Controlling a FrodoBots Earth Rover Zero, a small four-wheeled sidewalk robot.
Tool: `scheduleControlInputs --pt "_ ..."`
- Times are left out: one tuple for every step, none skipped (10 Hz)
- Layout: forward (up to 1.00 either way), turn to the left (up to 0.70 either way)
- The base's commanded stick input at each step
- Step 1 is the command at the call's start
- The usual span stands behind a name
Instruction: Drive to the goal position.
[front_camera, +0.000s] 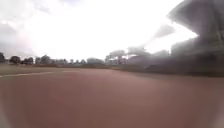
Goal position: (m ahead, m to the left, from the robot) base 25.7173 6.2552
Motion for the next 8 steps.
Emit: scheduleControlInputs --pt "0.70 0.00" --pt "0.70 0.00" --pt "0.70 0.00" --pt "0.70 0.00" --pt "0.70 0.00" --pt "0.70 0.00" --pt "0.70 0.00" --pt "0.70 0.00"
